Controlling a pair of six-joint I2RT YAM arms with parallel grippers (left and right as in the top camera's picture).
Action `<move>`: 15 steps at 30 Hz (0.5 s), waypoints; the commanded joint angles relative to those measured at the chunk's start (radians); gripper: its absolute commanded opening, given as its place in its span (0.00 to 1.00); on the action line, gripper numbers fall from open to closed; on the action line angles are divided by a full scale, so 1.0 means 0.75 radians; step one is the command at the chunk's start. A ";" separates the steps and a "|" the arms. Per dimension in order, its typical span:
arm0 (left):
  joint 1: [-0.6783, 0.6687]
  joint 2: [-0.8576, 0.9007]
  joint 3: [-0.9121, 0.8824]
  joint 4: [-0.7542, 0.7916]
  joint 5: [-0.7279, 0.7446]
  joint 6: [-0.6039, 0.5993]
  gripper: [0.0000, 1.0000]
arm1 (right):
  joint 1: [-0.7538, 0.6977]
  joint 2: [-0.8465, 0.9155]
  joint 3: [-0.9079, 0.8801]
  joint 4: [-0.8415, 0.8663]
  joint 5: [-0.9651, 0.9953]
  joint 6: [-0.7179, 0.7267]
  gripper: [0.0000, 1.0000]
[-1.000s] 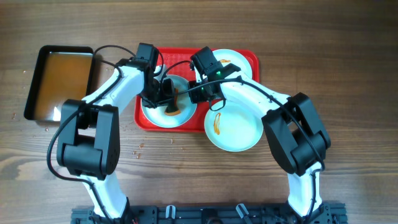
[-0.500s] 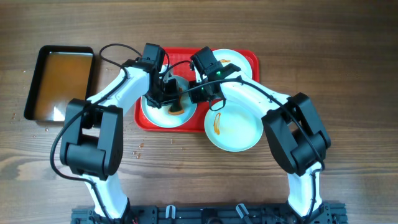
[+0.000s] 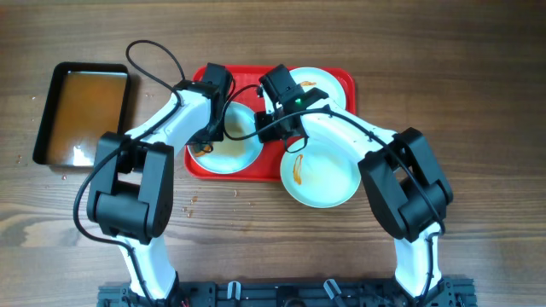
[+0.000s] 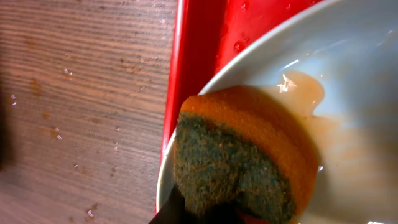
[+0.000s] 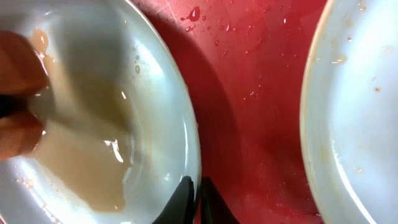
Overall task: Clean dirty plates on tray and stack at the side
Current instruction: 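Hold the plate with the right gripper and scrub it with the sponge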
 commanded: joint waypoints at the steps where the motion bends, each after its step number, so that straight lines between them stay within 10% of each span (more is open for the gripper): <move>1: 0.024 -0.001 -0.031 -0.028 -0.145 -0.055 0.04 | -0.012 0.021 -0.004 -0.016 0.045 0.000 0.06; 8: 0.024 -0.210 -0.028 0.162 0.473 -0.083 0.04 | -0.012 0.021 -0.004 -0.014 0.045 0.001 0.06; 15: 0.024 -0.093 -0.066 0.185 0.686 -0.083 0.04 | -0.012 0.021 -0.004 -0.004 0.045 0.010 0.06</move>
